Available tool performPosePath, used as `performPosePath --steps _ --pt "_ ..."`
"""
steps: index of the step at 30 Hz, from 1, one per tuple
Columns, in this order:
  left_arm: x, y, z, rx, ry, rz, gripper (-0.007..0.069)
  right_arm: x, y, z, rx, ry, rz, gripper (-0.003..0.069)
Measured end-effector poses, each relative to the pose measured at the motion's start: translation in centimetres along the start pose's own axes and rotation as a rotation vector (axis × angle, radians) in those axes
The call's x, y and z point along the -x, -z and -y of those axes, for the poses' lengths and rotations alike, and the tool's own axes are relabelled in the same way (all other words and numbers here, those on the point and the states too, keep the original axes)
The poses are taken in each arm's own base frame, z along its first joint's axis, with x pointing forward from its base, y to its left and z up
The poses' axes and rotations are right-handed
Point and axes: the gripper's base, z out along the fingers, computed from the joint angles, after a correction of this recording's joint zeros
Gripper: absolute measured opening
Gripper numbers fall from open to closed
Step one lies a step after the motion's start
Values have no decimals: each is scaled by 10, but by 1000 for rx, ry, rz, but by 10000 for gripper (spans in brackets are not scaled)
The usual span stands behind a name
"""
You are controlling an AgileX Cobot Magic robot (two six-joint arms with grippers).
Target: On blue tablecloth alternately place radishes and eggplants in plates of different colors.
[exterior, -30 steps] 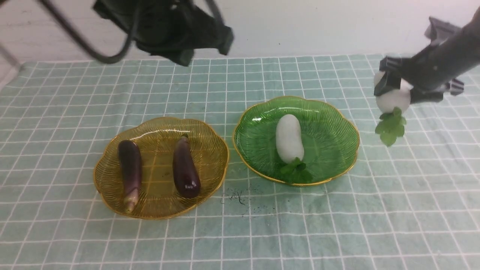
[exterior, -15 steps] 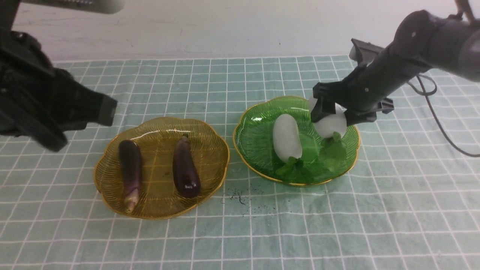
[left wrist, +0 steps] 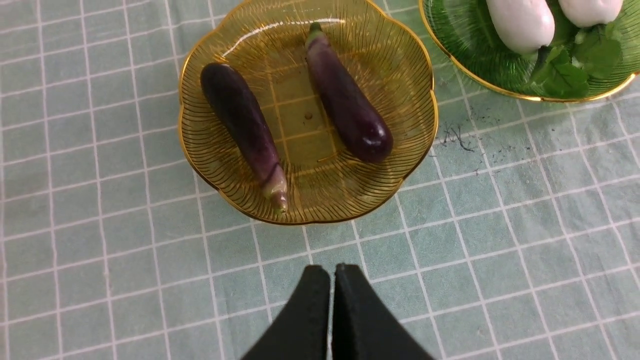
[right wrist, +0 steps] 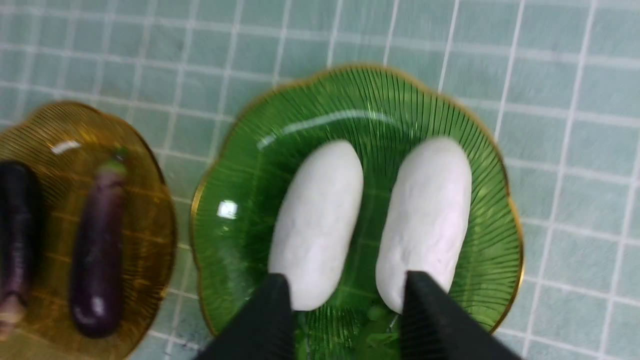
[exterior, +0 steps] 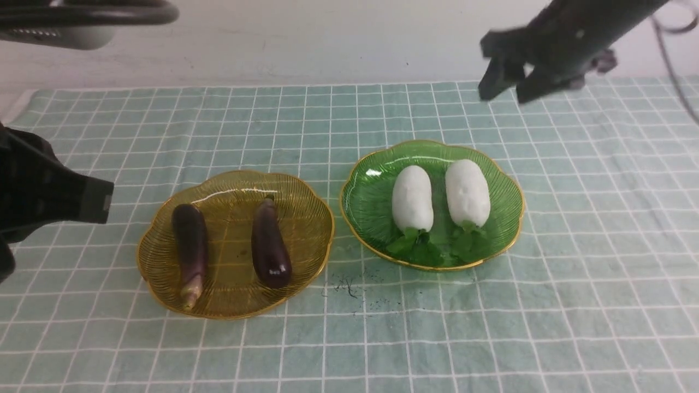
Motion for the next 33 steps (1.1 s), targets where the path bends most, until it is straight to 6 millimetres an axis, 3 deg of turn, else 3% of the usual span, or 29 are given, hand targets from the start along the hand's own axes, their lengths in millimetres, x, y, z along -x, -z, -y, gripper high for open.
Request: performPosePath --steps 1,2,3,4,5,8,10,12,16,19,20,22,23,26,33 --pt "0 0 0 0 0 1 -8 0 6 -1 -1 4 10 180" --pt "-1 1 -1 -1 1 4 -8 0 41 -10 1 15 77 94" --pt "-1 1 -1 -1 1 4 -8 -1 59 -15 3 20 110 64" --pt "-2 1 -1 -1 1 3 -8 -7 95 -23 8 34 178 31" --pt "-4 1 -1 0 0 -1 -8 -14 117 -28 11 43 214 12" --pt "-9 -7 -1 4 -9 -17 -8 -59 196 -42 -8 80 379 -10" --pt "-10 -14 2 -9 -16 7 -8 -92 228 -45 -22 92 525 -13" --pt "-9 -20 4 -21 -22 29 -8 -128 244 -43 -28 95 646 -14" --pt "-9 -30 8 -49 -35 83 -8 -195 251 -34 -29 92 928 -14" --pt "-10 -37 11 -68 -42 118 -8 -250 235 -21 -50 109 1100 -14" --pt "-10 -40 12 -77 -45 133 -8 -280 223 -13 -62 117 1186 -14" --pt "-10 -43 13 -82 -47 142 -8 -298 214 -7 -66 118 1249 -14" --pt "-11 -45 14 -85 -50 144 -8 -319 203 -1 -65 114 1307 -14" --pt "-18 -53 14 -82 -59 126 -8 -344 189 7 -55 99 1400 -14" --pt "-48 -61 9 -107 -67 156 -8 -348 182 11 -67 94 1448 -14"
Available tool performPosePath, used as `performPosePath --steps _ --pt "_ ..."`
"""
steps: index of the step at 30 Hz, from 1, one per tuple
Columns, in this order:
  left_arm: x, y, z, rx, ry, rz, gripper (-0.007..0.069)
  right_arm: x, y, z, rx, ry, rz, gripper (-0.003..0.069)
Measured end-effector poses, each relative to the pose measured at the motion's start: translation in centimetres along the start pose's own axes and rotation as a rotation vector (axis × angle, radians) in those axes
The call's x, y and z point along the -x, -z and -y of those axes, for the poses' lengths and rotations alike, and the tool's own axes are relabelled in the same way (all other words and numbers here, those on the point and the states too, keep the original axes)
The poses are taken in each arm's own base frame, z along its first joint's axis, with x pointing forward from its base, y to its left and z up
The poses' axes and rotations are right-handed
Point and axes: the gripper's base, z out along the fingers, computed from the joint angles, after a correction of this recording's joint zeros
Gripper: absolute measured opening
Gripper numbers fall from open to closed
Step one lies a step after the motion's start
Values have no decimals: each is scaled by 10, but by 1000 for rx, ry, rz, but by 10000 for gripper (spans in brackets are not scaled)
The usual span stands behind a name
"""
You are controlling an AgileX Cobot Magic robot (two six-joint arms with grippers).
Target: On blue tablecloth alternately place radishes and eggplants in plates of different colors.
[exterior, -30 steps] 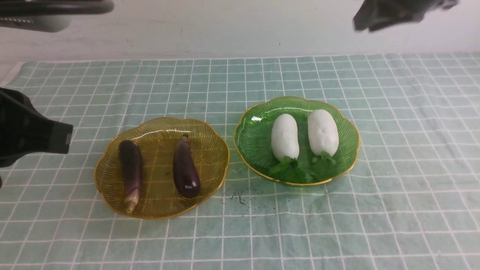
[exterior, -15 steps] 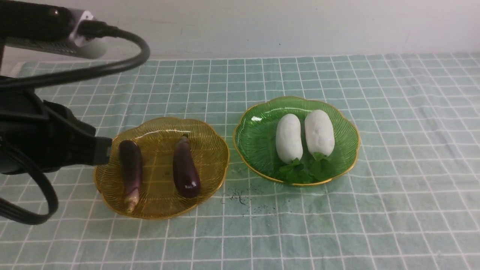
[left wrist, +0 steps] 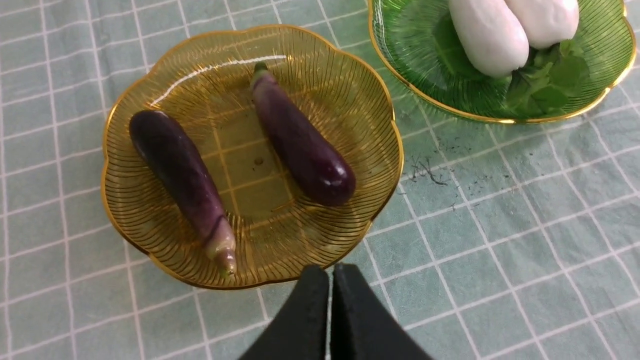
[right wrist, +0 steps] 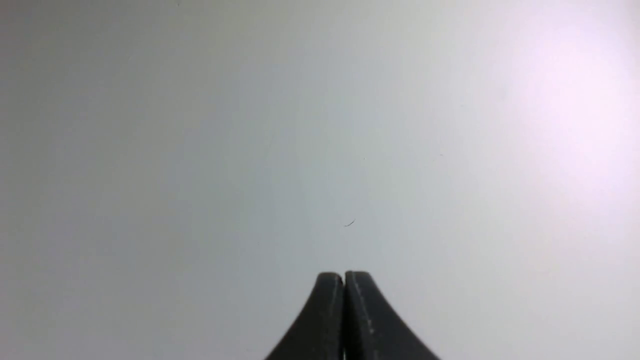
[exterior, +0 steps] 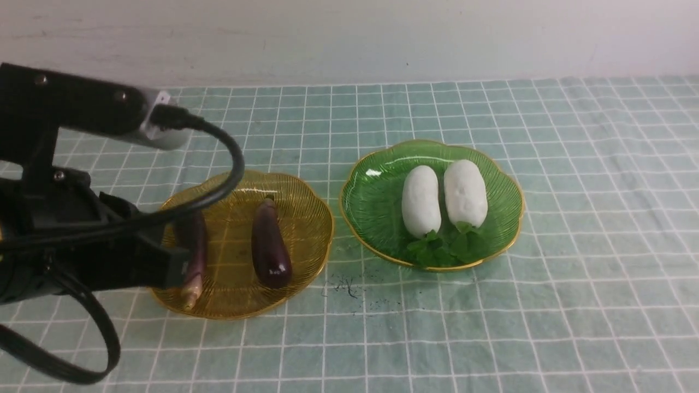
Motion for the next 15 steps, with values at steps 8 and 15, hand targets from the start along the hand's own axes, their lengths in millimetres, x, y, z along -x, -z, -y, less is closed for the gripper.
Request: performPosePath --steps 8,15 --pt "-33 31 -11 -46 15 166 -8 0 0 0 0 2 2 -14" --pt "-36 47 -14 -57 24 234 -8 0 0 0 0 2 2 -14"
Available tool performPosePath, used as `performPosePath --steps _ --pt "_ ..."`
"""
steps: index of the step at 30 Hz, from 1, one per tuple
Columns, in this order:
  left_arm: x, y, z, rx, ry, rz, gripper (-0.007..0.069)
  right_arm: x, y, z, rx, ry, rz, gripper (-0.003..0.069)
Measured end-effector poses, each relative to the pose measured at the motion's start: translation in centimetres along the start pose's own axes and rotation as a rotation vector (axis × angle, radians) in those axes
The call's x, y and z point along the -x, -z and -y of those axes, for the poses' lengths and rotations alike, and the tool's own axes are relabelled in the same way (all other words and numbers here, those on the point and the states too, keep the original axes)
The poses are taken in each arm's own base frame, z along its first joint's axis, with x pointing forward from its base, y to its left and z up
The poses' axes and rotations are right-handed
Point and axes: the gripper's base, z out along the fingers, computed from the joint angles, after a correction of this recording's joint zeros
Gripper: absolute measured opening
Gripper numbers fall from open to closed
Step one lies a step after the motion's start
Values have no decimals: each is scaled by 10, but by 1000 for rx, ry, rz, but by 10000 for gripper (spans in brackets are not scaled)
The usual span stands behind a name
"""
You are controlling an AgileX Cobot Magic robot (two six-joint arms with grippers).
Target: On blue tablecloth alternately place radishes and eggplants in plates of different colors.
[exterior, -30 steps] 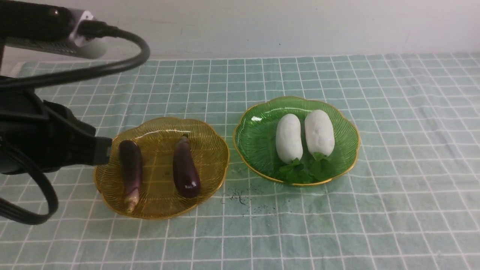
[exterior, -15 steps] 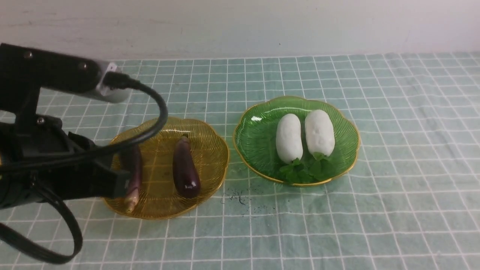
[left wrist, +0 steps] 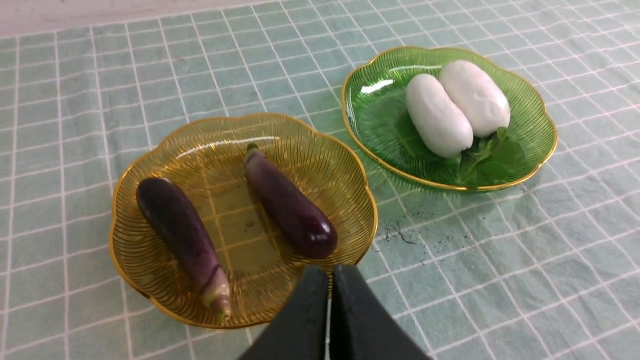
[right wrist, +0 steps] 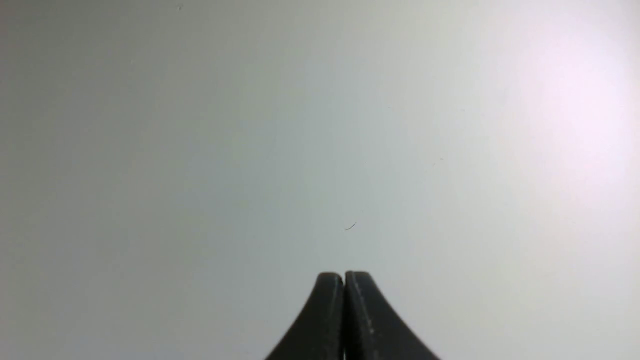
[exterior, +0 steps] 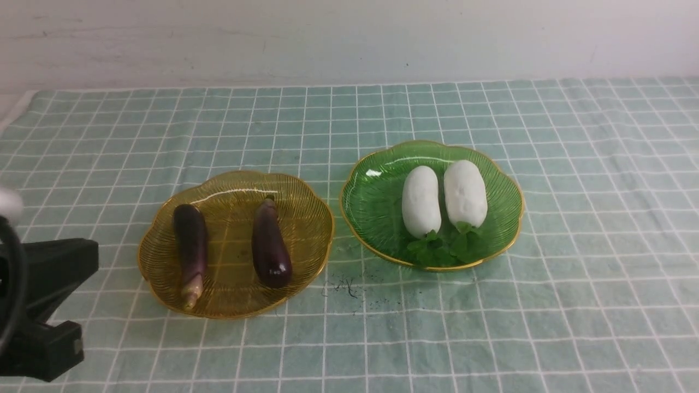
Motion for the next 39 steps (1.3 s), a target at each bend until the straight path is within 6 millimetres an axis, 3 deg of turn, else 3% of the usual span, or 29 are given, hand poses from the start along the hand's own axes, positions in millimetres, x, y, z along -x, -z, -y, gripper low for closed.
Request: performPosePath --steps 14,20,24,25,26,29,32,39 --pt "-2 8 -2 -14 -57 93 -8 0 0 0 0 0 1 -14" --pt "-48 15 -12 19 -79 290 -8 0 0 0 0 1 1 -14" --pt "-101 3 -23 144 -71 351 -8 0 0 0 0 1 1 -14" --pt "-103 2 -23 149 -69 352 -8 0 0 0 0 1 1 -14" --pt "-126 -5 -27 197 -51 340 -8 0 0 0 0 1 1 -14" --pt "-153 -15 -32 255 -28 311 -8 0 0 0 0 2 1 -14" --pt "-170 -21 -35 279 -16 281 -8 0 0 0 0 3 1 -14" --pt "-183 -24 -34 273 1 147 -8 0 0 0 0 3 1 -14"
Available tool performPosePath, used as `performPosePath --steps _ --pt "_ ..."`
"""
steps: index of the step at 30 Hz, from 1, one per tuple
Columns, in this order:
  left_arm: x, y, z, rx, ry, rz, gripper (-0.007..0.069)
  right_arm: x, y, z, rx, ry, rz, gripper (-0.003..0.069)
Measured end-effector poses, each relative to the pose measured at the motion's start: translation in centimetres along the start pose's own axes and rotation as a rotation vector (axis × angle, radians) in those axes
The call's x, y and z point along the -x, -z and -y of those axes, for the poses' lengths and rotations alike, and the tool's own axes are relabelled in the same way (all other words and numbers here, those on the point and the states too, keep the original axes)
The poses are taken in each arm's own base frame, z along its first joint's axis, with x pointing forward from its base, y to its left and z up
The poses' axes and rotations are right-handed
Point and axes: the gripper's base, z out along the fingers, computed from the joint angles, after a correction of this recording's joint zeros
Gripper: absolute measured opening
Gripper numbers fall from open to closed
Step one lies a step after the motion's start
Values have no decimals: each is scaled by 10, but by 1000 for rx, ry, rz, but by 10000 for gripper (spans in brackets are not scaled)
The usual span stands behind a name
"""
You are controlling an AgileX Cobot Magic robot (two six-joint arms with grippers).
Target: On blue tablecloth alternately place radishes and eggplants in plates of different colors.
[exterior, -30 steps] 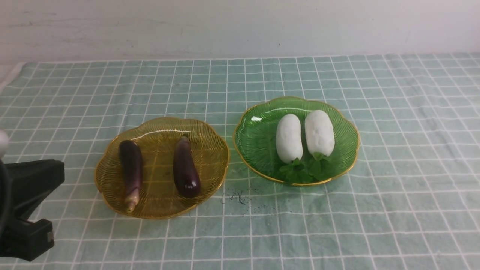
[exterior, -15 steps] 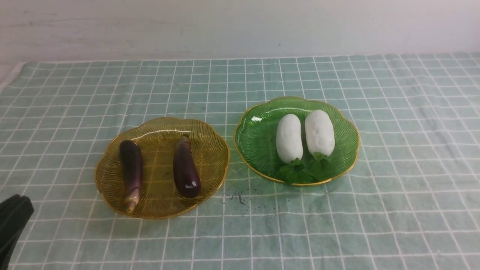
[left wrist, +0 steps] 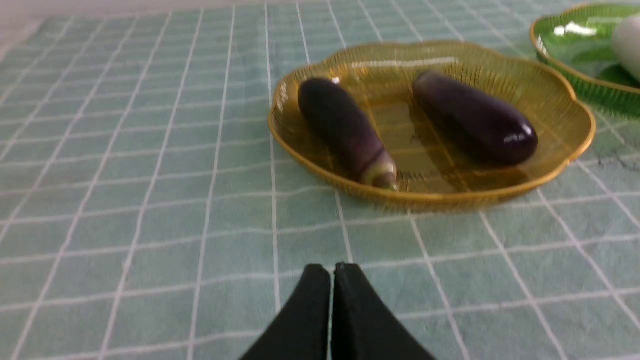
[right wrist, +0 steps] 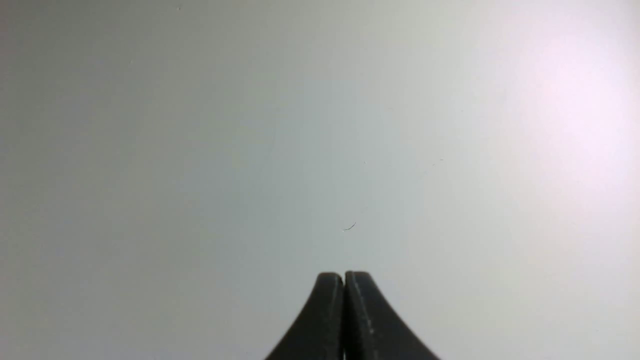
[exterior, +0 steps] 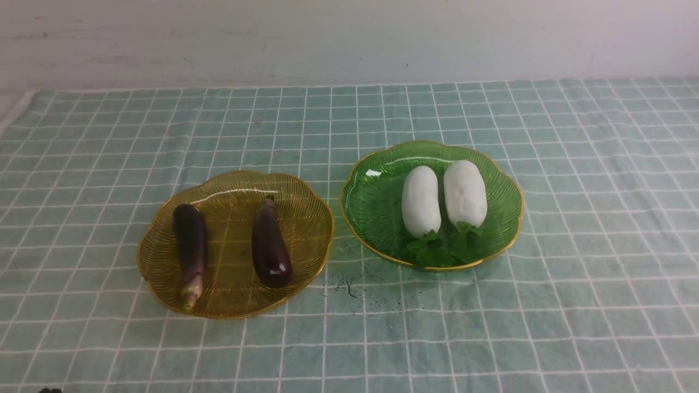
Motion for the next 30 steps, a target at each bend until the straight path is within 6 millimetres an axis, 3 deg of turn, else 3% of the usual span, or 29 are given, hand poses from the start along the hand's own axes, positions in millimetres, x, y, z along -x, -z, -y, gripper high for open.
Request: performPosePath --steps 25,30 --pt "-1 0 0 0 2 -7 -8 0 0 0 0 0 1 -14" --pt "-1 0 0 0 2 -7 -8 -11 1 -1 19 189 -72 -14"
